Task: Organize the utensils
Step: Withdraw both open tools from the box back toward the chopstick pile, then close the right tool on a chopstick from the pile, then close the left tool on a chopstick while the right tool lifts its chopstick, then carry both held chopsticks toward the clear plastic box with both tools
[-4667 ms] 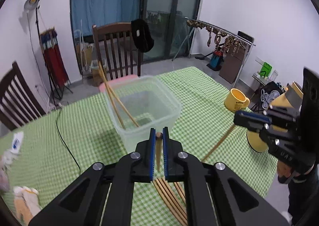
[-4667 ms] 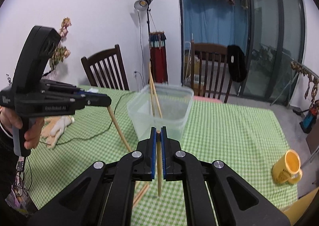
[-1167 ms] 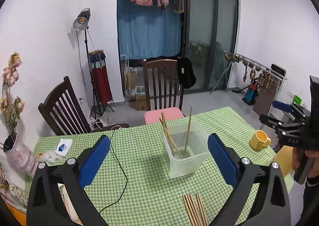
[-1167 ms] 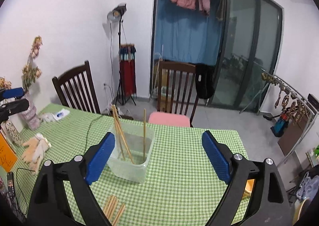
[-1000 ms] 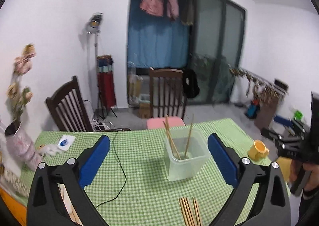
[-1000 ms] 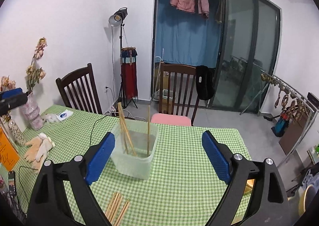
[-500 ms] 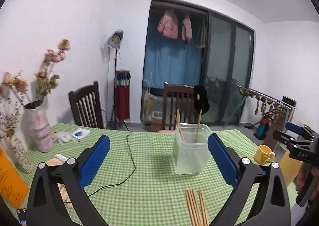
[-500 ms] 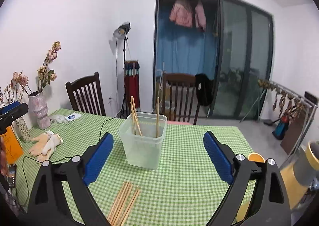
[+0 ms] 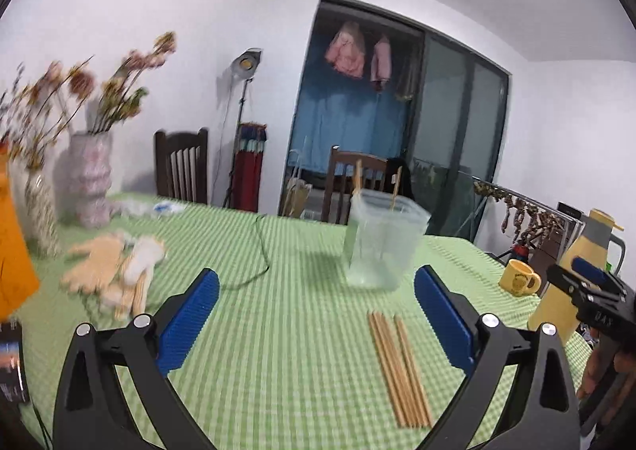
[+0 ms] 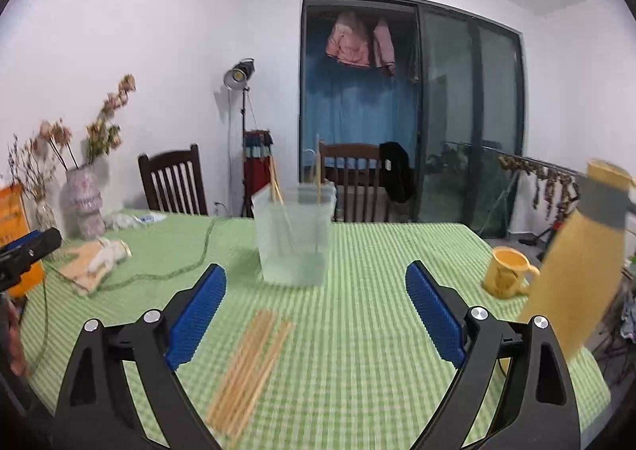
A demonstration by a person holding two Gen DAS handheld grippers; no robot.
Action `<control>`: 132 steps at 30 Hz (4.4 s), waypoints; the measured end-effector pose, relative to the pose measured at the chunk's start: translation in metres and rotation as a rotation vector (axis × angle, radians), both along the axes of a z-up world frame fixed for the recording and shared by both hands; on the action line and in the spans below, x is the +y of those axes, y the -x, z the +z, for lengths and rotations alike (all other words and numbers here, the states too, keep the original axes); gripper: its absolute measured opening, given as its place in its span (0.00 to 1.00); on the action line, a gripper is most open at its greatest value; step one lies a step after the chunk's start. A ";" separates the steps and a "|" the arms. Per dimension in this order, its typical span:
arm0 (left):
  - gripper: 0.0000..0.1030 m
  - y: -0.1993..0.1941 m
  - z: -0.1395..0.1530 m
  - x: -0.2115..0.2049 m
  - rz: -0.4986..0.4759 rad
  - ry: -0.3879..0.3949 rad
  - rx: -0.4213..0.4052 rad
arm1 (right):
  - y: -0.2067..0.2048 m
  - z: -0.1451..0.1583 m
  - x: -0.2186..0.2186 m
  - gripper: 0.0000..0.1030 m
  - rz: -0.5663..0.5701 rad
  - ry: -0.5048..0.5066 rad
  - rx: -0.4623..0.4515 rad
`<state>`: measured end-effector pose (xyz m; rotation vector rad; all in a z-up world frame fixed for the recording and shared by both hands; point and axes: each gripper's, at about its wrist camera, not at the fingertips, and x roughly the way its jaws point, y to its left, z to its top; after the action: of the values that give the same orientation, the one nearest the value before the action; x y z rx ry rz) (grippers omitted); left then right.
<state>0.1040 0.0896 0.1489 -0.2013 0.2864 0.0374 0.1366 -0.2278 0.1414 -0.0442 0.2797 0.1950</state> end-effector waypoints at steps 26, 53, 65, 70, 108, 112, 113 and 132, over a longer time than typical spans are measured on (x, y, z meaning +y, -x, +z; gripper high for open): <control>0.93 0.095 -0.113 -0.050 -0.030 -0.117 -0.031 | 0.089 -0.119 0.010 0.86 -0.010 0.037 0.131; 0.93 0.009 -0.151 -0.044 -0.142 -0.071 0.306 | 0.017 -0.139 0.030 0.72 0.057 0.010 0.394; 0.93 -0.027 -0.162 -0.055 -0.191 -0.127 0.408 | -0.005 -0.153 0.063 0.23 0.140 0.091 0.446; 0.93 -0.046 -0.161 -0.063 -0.220 -0.108 0.451 | -0.009 -0.153 0.050 0.06 0.103 0.092 0.447; 0.11 -0.082 -0.169 -0.133 -0.268 -0.244 0.550 | -0.013 -0.157 0.007 0.05 0.084 0.023 0.407; 0.04 -0.082 -0.168 -0.122 -0.270 -0.201 0.557 | -0.013 -0.157 0.011 0.04 0.082 0.049 0.401; 0.04 -0.082 -0.167 -0.119 -0.272 -0.183 0.561 | -0.013 -0.156 0.011 0.04 0.087 0.047 0.408; 0.03 -0.053 -0.087 -0.075 -0.273 -0.123 0.361 | -0.005 -0.070 0.012 0.04 0.073 0.086 0.185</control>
<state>0.1566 0.0149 0.0615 -0.0305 0.6678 -0.1810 0.1414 -0.2161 0.0718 -0.1218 0.4714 0.2604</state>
